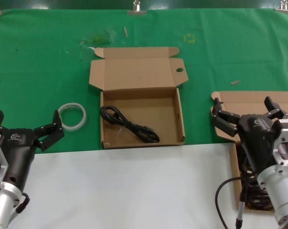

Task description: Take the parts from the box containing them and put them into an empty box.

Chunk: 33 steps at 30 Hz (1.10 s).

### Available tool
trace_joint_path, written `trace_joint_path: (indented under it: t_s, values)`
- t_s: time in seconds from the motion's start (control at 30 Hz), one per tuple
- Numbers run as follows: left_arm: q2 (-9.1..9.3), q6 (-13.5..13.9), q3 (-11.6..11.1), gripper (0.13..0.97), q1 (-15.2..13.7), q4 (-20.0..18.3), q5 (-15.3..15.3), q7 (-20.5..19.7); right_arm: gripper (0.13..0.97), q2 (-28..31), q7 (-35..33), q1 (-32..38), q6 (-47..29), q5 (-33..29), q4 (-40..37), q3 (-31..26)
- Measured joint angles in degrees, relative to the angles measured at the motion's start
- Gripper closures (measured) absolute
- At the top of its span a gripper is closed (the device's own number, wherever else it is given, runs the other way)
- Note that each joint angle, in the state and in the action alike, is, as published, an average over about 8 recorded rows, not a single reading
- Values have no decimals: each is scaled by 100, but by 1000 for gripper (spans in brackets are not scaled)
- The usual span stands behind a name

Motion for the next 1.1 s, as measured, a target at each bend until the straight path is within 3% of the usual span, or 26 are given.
trace_joint_path:
  t_s: [1.1]
  values:
    - [0,0,0,132,0,0,0,0,129,0,0,0,0,0,0,0]
